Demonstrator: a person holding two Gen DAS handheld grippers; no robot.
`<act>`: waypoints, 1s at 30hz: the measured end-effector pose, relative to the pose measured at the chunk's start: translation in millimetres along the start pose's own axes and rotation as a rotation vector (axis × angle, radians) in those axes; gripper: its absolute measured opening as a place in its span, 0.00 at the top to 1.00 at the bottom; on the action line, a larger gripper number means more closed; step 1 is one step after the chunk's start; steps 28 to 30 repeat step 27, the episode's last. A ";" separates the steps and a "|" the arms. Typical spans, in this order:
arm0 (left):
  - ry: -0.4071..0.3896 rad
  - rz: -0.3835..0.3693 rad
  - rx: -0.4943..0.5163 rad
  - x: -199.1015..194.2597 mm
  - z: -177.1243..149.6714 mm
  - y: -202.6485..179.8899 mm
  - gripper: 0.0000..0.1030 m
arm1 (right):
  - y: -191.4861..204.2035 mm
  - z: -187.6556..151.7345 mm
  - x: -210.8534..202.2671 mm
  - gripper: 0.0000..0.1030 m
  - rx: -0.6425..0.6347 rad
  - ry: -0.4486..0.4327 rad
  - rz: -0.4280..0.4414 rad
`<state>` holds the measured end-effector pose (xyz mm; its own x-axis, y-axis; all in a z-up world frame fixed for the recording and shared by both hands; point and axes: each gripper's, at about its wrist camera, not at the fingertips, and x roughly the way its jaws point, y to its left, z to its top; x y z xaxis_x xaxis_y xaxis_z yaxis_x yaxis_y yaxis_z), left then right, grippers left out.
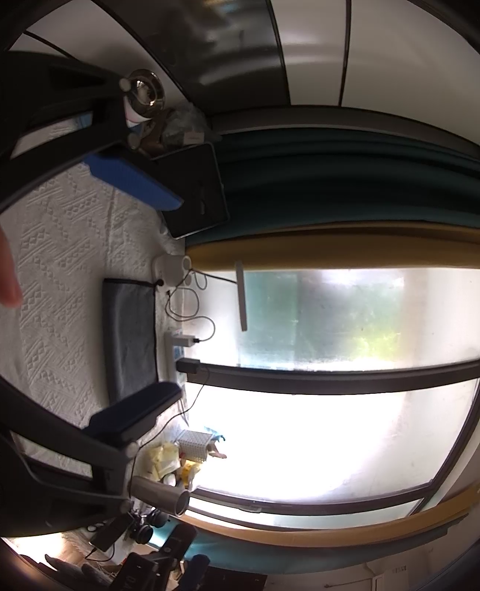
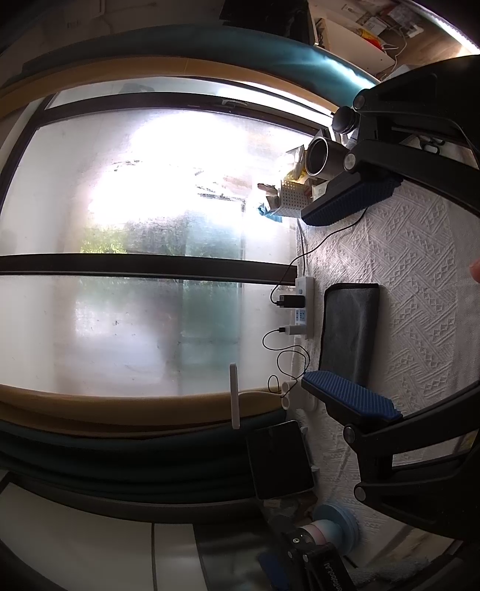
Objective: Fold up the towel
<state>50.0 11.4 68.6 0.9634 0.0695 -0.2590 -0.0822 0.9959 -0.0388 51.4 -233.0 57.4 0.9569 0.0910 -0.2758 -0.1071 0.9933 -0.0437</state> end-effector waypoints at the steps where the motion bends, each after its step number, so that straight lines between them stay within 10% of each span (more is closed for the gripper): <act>1: 0.001 0.000 0.000 0.3 0.0 0.2 0.07 | 0.1 0.0 0.0 0.19 0.000 0.000 0.000; 30: -0.007 0.016 0.017 -1.5 -0.4 -1.0 0.07 | 1.7 0.5 1.6 0.19 -0.003 0.003 0.003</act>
